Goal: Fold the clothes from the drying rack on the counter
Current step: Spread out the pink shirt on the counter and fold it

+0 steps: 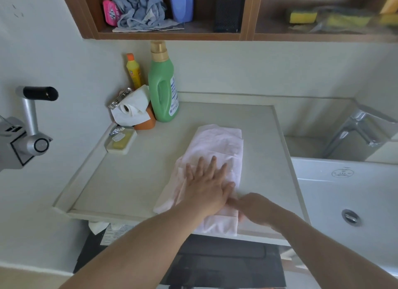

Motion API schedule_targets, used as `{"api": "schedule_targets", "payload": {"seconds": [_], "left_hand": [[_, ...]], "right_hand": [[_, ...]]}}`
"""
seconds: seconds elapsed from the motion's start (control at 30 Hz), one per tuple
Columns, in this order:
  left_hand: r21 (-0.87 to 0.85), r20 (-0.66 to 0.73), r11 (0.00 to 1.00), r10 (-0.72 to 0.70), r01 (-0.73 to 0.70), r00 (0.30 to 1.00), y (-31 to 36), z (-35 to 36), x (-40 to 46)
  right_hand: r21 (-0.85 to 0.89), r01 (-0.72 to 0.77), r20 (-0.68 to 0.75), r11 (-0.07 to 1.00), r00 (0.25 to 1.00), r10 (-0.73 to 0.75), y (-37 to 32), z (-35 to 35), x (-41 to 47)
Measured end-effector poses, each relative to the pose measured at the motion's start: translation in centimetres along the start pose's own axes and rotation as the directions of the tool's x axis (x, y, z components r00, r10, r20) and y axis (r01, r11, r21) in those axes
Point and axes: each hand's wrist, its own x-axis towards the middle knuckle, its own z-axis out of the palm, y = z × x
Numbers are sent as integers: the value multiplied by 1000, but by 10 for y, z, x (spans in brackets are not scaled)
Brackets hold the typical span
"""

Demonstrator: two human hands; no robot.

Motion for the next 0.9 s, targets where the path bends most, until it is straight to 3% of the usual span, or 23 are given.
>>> {"api": "schedule_targets", "payload": {"seconds": [0.07,0.13,0.2,0.33,0.47,0.67,0.9], "left_hand": [[34,64,999,-28,26,998,-4,7,10],[18,111,999,-30,28,993,-7,13,13],[-14,137,1000,-22,24,990,-9,17,17],[-28,185,1000,6,-1,983,-14,19,21],[-40,170,998,53,-47,984,-20,20,21],[-48,177,986,165,-159,970,-29,16,12],[-13,194,996,93,-92,977,-27,18,16]], "right_hand": [[225,62,-130,972,991,-33,15,-5,17],[467,157,-236,870,971,-48,23,-13,32],[666,205,-217,717,973,-77,24,-21,46],[825,200,-195,529,979,-66,13,-38,73],[870,157,-165,467,986,-24,2,-52,94],[803,159,-131,574,987,-91,-6,-61,112],[787,259,-162,560,962,-218,-20,-56,103]]}}
